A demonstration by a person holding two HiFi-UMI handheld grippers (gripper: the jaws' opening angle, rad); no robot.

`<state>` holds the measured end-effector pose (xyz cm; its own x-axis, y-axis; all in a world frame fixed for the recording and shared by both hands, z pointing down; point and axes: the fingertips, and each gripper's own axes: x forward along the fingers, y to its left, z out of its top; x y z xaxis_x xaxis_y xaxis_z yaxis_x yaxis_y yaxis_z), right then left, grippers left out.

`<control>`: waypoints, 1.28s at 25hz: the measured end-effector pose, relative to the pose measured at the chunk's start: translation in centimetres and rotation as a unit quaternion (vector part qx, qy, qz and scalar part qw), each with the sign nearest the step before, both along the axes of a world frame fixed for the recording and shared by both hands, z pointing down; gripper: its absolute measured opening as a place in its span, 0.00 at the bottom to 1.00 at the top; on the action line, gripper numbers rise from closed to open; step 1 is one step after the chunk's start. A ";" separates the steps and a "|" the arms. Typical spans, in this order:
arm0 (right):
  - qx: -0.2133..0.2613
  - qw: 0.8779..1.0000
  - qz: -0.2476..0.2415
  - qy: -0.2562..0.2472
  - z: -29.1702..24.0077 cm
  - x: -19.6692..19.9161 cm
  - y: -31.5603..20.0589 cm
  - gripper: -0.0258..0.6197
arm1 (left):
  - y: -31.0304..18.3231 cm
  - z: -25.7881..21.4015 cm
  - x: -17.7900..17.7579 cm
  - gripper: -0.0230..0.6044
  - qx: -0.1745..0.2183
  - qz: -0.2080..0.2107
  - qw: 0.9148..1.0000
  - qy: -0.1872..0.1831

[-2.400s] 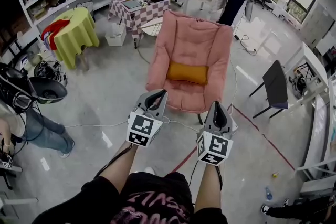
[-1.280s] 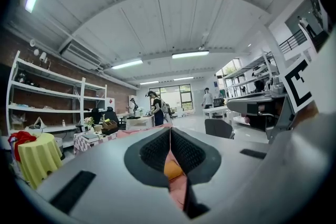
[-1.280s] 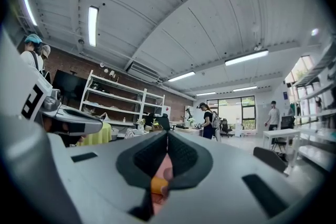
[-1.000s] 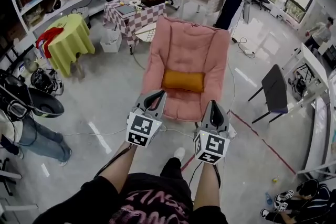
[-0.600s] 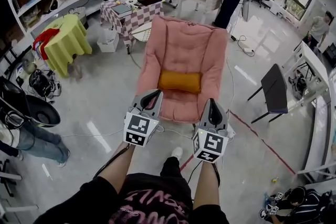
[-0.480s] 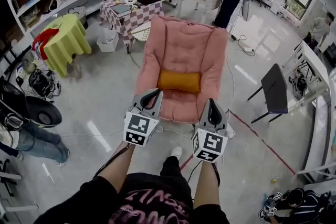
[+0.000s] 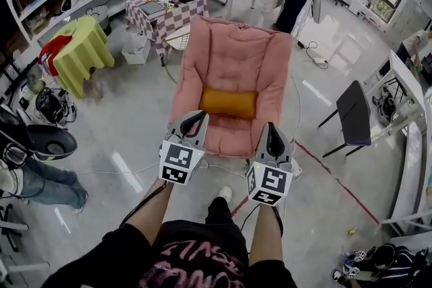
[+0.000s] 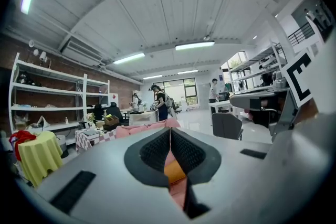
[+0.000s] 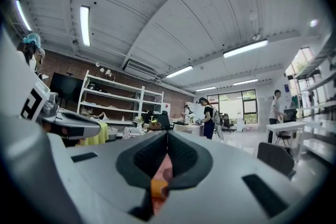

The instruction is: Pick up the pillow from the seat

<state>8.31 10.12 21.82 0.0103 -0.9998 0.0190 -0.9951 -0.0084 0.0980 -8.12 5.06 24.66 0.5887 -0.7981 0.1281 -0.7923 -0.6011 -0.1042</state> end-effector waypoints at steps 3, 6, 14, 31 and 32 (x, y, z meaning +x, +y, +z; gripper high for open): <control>-0.007 1.000 -0.004 0.010 0.1 0.1 -0.7 0.07 | -0.5 0.1 0.6 0.06 -0.006 0.003 1.000 0.000; -0.011 1.000 -0.007 0.002 0.8 0.3 -1.7 0.07 | -1.3 0.8 0.9 0.06 -0.012 0.003 1.000 0.000; -0.026 1.000 -0.010 -0.001 2.9 1.5 -5.1 0.07 | -4.7 2.8 2.2 0.06 -0.027 0.004 1.000 -0.009; -0.043 0.999 -0.027 0.014 3.4 9.0 -14.1 0.07 | -13.5 2.9 9.3 0.06 -0.049 -0.027 0.998 -0.010; -0.043 0.999 -0.030 0.015 3.4 9.4 -14.6 0.07 | -13.9 2.8 9.8 0.06 -0.049 -0.029 0.998 -0.012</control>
<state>17.71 -4.44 25.22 -0.0472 -0.9934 0.1047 -0.9904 0.0602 0.1247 1.68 -8.85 27.50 0.5382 -0.8135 0.2206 -0.8238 -0.5630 -0.0663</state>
